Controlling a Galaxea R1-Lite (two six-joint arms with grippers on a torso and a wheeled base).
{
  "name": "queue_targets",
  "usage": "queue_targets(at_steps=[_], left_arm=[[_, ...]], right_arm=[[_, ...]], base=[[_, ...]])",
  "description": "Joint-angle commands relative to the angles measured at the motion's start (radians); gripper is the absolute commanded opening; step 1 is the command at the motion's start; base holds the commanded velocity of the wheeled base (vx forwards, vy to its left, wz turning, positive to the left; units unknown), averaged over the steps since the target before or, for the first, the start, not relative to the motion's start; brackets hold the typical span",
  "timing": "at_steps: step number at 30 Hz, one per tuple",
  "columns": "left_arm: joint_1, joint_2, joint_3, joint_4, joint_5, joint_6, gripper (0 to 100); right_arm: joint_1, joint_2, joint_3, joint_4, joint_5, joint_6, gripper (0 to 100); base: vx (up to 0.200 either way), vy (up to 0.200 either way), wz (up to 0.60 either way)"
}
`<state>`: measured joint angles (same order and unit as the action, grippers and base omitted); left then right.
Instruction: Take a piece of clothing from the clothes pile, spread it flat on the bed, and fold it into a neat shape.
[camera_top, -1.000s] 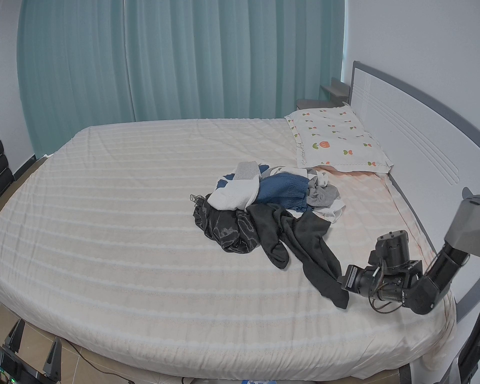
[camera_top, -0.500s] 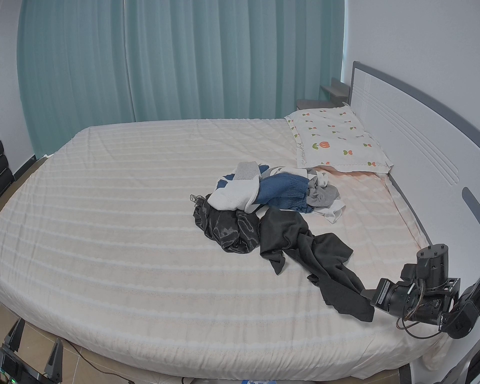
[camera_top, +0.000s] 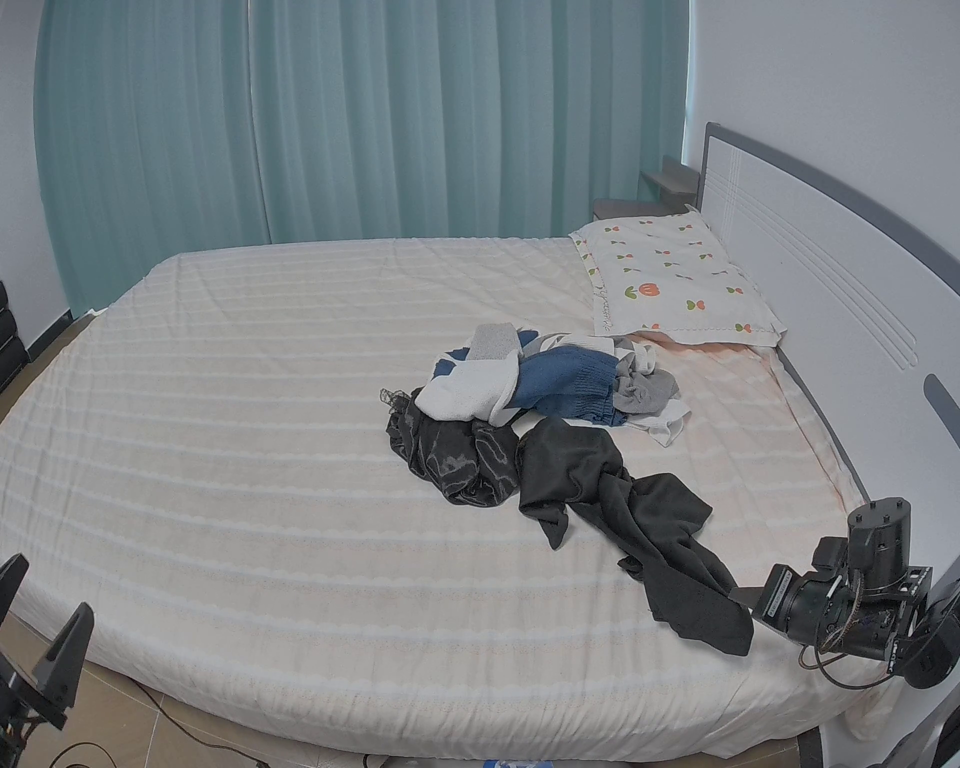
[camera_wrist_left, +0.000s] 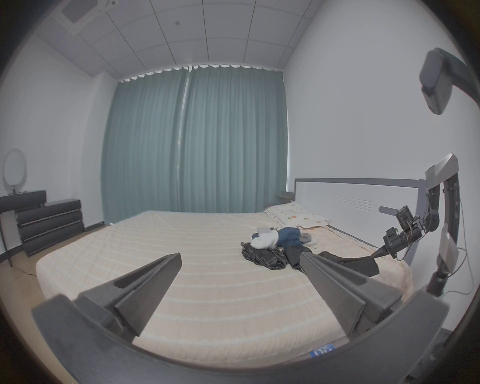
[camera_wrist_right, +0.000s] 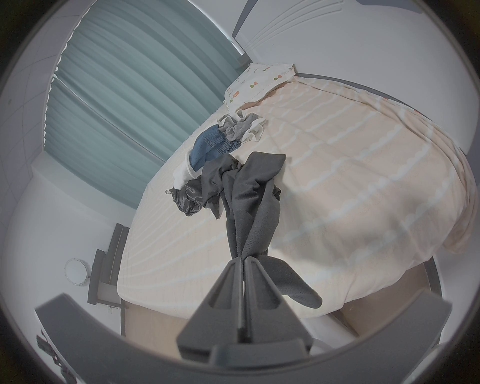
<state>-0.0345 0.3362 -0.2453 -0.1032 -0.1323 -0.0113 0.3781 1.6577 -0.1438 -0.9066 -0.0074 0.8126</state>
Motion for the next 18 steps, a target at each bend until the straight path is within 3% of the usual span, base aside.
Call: queue_targets(at_steps=[1, 4, 6, 9, 13, 18], left_arm=[[-0.225, 1.026, -0.134, -0.408, -0.121, -0.098, 100], [-0.308, 1.258, -0.178, -0.558, -0.081, -0.168, 100], [-0.364, 1.425, -0.265, -0.596, -0.010, -0.222, 100], [-0.412, 1.555, -0.385, -0.592, 0.042, -0.303, 100], [-0.472, 1.706, -0.555, -0.587, 0.053, -0.432, 100], [-0.484, 1.841, -0.732, -0.541, 0.045, -0.464, 100]], right_arm=[[-0.019, -0.013, 0.099, -0.118, 0.014, 0.050, 0], [-0.024, -0.016, 0.101, -0.124, 0.017, 0.051, 0], [-0.027, -0.007, 0.102, -0.124, 0.023, 0.051, 0], [-0.027, 0.007, 0.102, -0.124, 0.024, 0.050, 0], [-0.028, 0.010, 0.105, -0.124, 0.026, 0.056, 0], [-0.027, 0.004, 0.116, -0.129, 0.029, 0.062, 0]], base=[[0.000, 0.000, 0.00], [0.000, 0.000, 0.00], [0.000, 0.000, 0.00], [0.000, 0.000, 0.00], [0.000, 0.000, 0.00], [0.000, 0.000, 0.00]])
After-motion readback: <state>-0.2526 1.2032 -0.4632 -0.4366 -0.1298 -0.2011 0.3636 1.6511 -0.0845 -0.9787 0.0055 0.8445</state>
